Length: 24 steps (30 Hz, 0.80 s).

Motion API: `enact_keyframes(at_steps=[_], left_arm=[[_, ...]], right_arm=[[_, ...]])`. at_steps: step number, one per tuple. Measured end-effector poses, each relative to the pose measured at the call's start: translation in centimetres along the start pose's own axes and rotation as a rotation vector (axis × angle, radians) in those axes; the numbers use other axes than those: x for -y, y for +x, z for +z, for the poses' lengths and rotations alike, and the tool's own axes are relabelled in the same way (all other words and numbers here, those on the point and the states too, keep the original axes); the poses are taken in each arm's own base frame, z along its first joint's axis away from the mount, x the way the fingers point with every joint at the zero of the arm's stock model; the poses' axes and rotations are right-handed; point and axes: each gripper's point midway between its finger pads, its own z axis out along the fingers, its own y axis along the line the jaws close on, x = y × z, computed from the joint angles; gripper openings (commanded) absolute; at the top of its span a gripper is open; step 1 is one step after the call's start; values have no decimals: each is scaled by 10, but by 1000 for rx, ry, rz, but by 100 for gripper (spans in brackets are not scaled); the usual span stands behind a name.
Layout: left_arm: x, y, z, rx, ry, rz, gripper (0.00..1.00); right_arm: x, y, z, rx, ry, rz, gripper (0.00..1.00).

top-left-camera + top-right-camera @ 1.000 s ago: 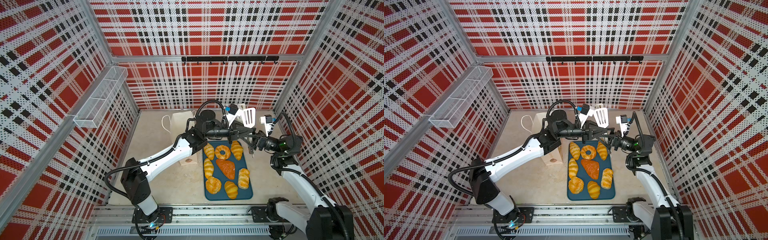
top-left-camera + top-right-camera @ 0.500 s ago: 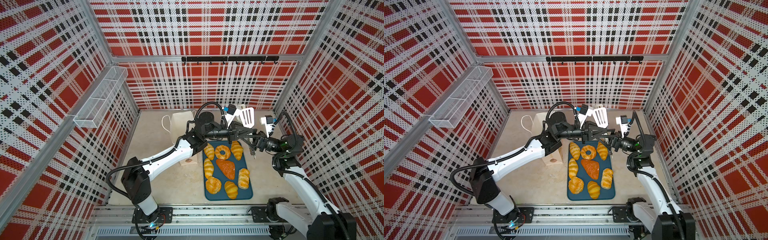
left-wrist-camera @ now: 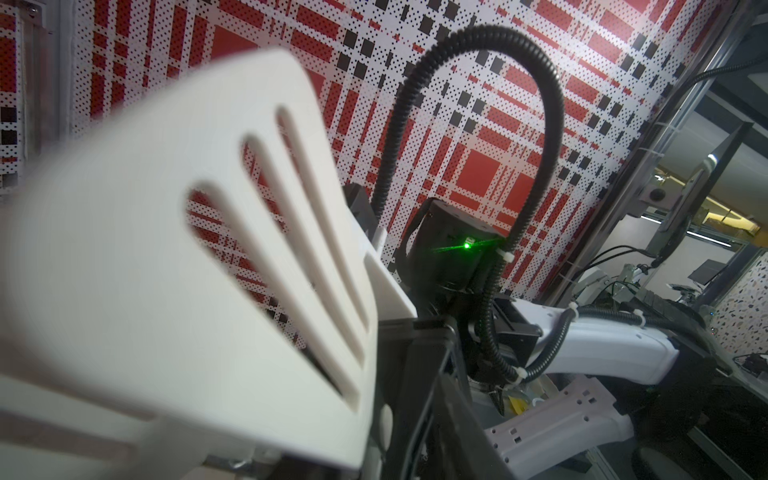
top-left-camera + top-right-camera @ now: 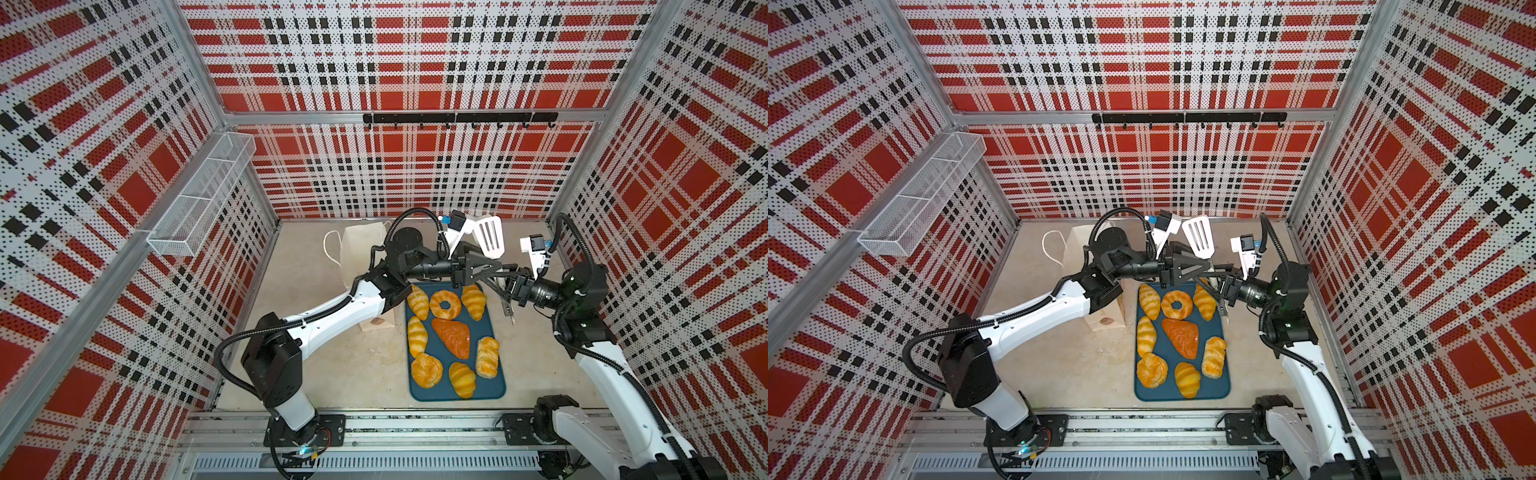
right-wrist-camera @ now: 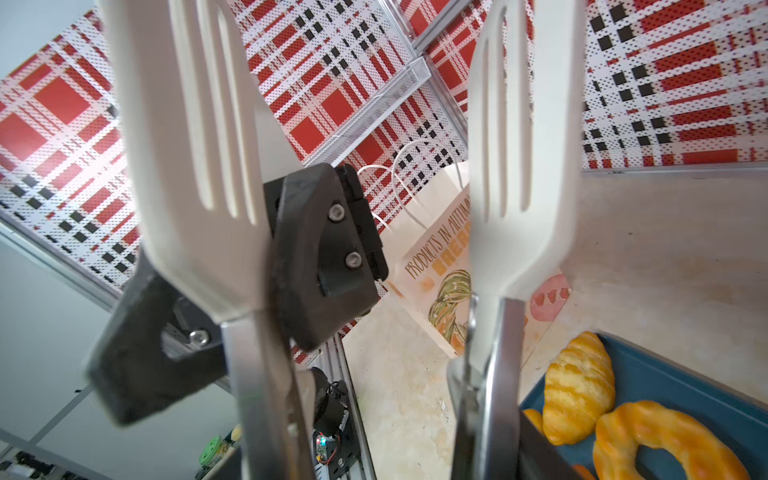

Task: Place the fake bread into the paper bag
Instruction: 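Open the left gripper off the tongs while the right gripper keeps holding them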

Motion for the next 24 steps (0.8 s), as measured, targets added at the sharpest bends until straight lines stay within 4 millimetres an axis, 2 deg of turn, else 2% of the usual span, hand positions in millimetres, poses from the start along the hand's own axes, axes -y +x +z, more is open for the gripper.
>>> enact_keyframes(at_steps=[5, 12, 16, 20, 24], left_arm=[[-15, 9, -15, 2, -60, -31, 65], [-39, 13, -52, 21, -216, -63, 73], [-40, 6, -66, 22, -298, -43, 76], [-40, 4, -78, 7, -377, -22, 79], [-45, 8, -90, -23, -466, -9, 83]], right_arm=[[15, 8, -6, -42, 134, 3, 64], [44, 33, -22, -134, 354, 53, 64], [58, 46, -37, -193, 492, 84, 63], [64, 60, -54, -253, 623, 105, 63], [61, 76, -66, -333, 719, 103, 63]])
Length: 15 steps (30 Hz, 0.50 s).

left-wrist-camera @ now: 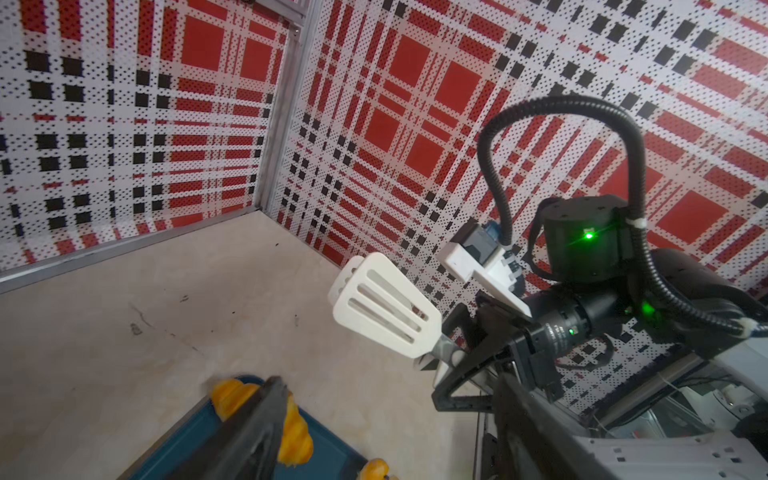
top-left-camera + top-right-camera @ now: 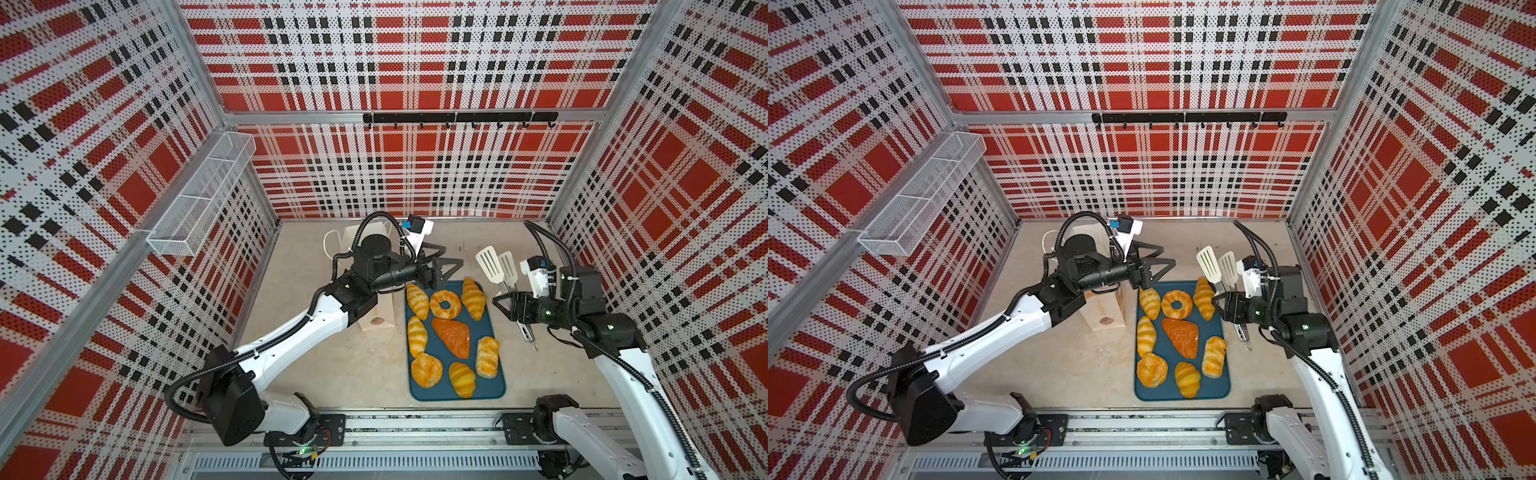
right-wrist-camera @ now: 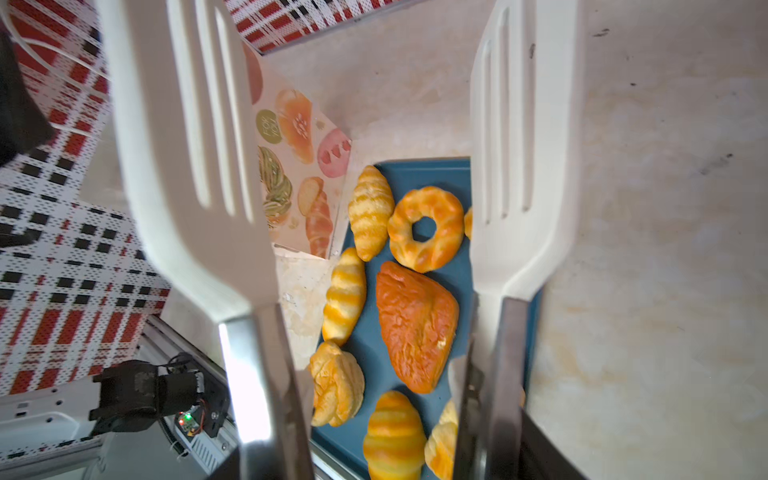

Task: Place the fake bread into the paper bag
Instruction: 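Open the left gripper off the tongs while the right gripper keeps holding them, then lower the tongs with the right gripper while the left arm moves beside the bag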

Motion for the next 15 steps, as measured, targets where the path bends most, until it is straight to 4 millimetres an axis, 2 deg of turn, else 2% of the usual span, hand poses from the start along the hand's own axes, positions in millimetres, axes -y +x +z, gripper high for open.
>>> enact_keyframes(at_steps=[7, 11, 15], left_arm=[[-20, 29, -7, -106, -176, 28, 90], [-24, 45, -14, -166, -259, 57, 95], [-22, 48, -26, -180, -319, 92, 100]], right_arm=[[4, 45, -2, -160, 157, -29, 58], [8, 71, -7, -242, 257, -28, 56], [10, 91, -11, -298, 337, -22, 56]])
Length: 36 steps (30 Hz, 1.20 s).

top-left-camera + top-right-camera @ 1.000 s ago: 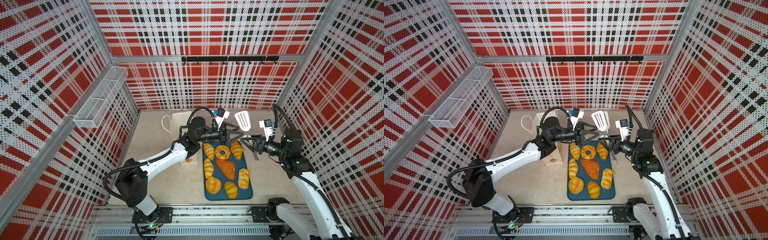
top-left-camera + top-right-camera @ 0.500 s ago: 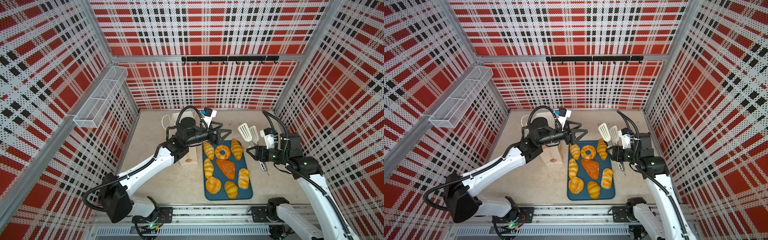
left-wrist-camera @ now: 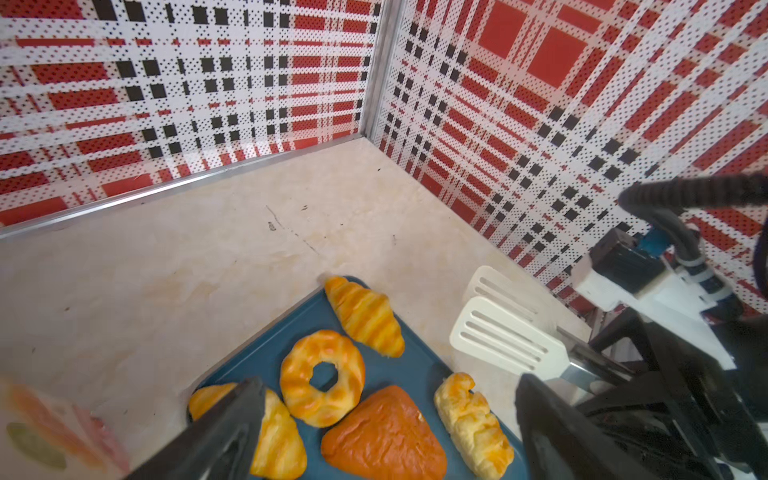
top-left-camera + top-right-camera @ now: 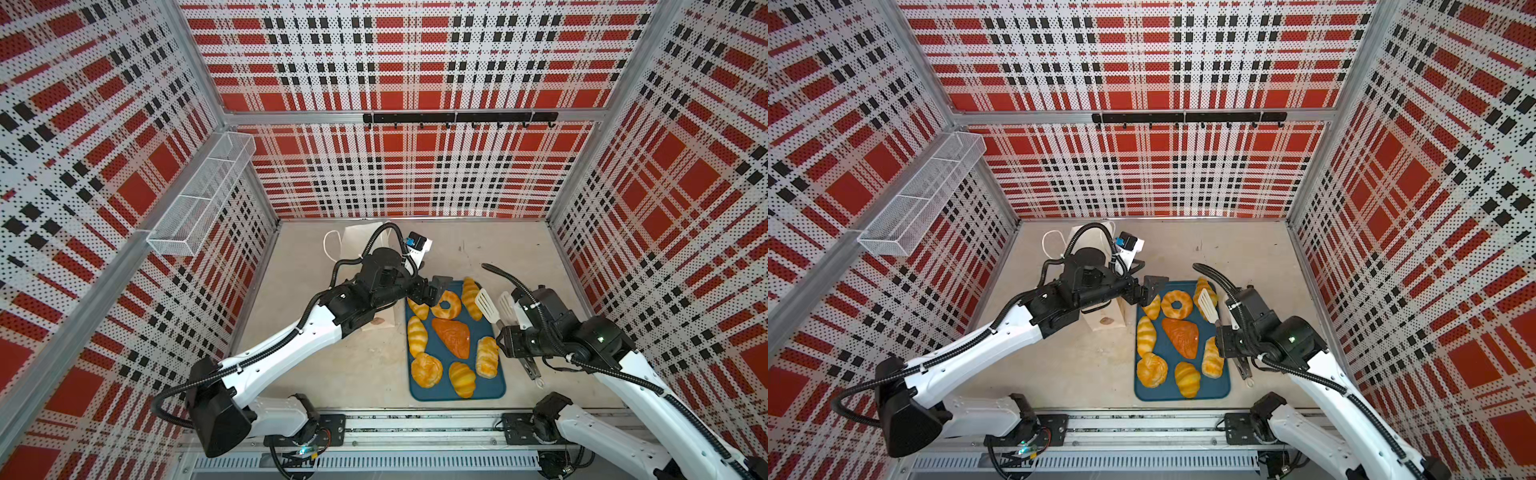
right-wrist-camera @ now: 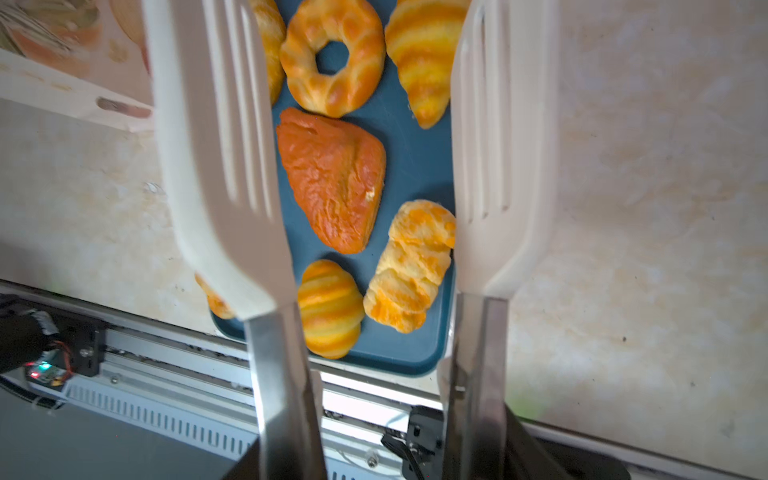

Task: Place the fake bread into the paper bag
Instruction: 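Lower the tongs with the right gripper while the left arm moves beside the bag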

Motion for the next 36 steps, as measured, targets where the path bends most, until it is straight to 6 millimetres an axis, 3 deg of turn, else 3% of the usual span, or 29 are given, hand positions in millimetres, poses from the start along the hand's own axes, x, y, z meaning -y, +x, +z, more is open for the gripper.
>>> enact_keyframes(at_steps=[12, 21, 36], left_arm=[[-11, 3, -35, 0, -128, 69, 99], [-20, 15, -54, -49, -181, 108, 99], [-22, 19, -104, -32, -245, 134, 99]], right_arm=[[0, 38, 10, -137, 242, 40, 55], [-12, 57, 14, -154, 245, 112, 56], [-23, 96, 36, -264, 236, 150, 55]])
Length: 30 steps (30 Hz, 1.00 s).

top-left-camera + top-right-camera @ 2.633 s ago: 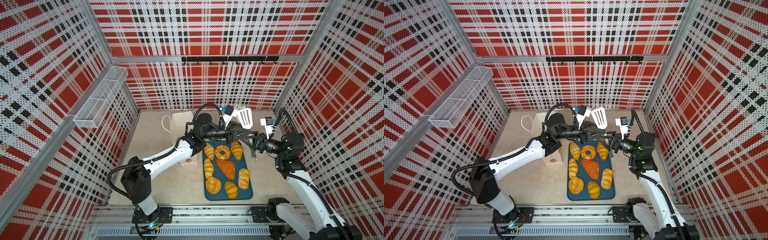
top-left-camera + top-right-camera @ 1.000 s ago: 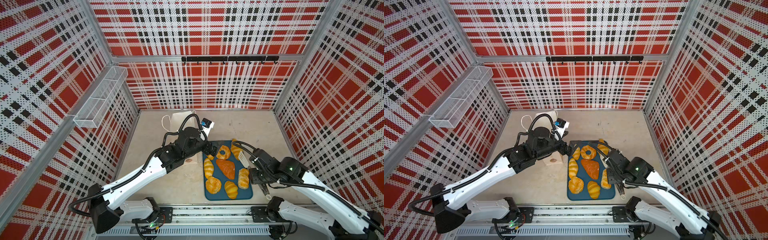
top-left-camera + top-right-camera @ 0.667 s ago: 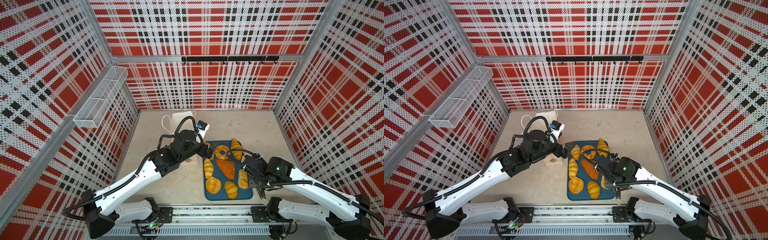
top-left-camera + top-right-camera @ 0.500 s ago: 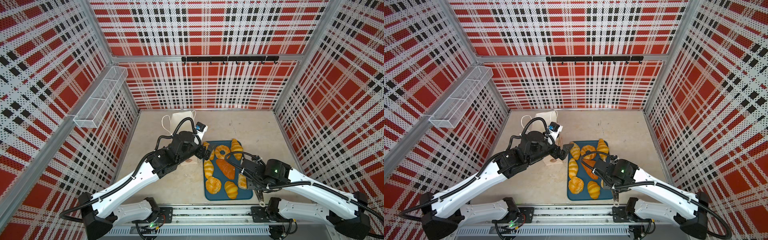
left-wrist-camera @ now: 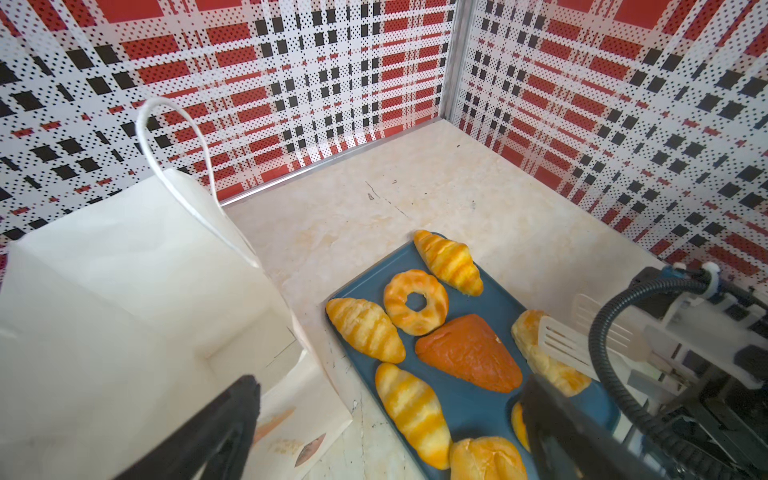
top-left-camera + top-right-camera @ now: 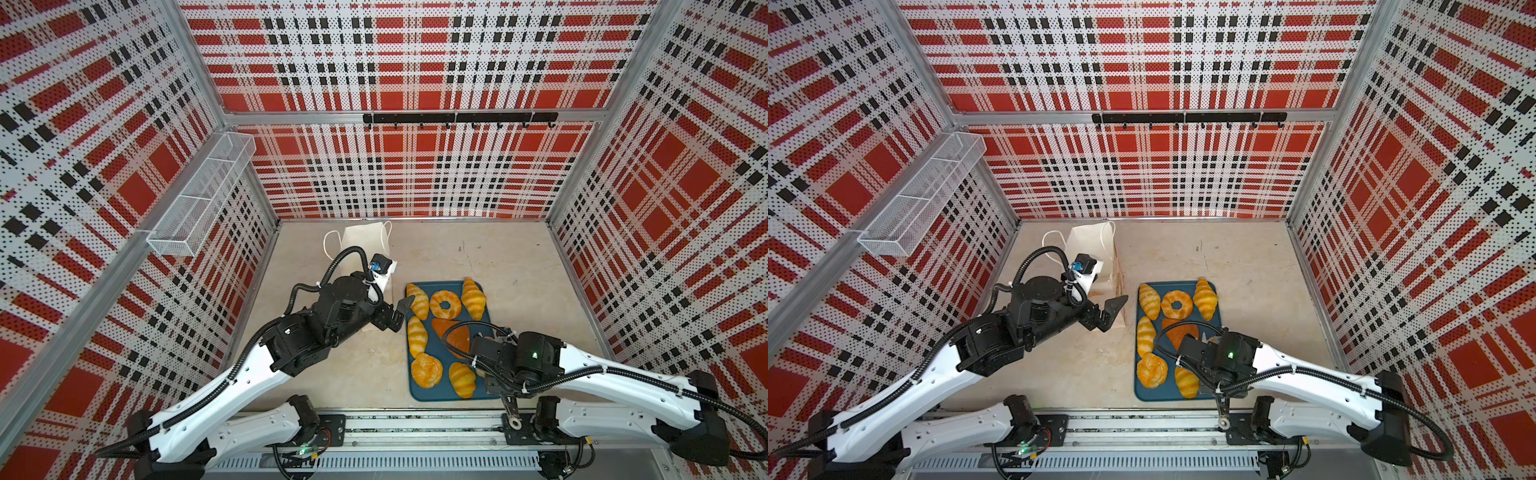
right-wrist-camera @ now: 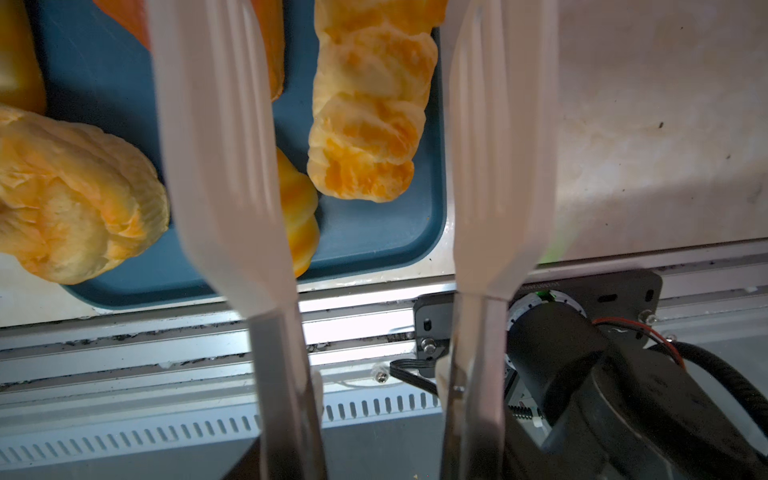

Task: Place the fake bread into the paper bag
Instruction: 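Lower the tongs with the right gripper while the left arm moves beside the bag, then position the tong tips around the pale twisted bread roll with the right gripper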

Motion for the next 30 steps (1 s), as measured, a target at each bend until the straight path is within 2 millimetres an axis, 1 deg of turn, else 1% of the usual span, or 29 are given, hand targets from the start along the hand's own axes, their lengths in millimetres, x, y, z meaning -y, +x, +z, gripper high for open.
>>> enact_keyframes(at_steps=[4, 8, 12, 19, 25, 30], left_arm=[[-4, 5, -8, -12, -27, 11, 100], [-10, 6, -20, -6, -50, 7, 99], [-16, 9, -29, -7, -70, 6, 99], [-17, 18, -31, -42, -76, 12, 99], [-18, 23, -34, -58, -79, 17, 99], [-21, 23, -41, -51, -90, 12, 99]], right_arm=[[-1, 4, 5, -12, -1, 9, 55], [-2, 6, 11, -20, -7, 15, 54], [0, 9, 15, -31, 1, 21, 51], [2, 10, 16, -27, -17, 41, 53], [-1, 12, 20, -40, -9, 36, 54], [-4, 13, 24, -58, 15, 18, 52]])
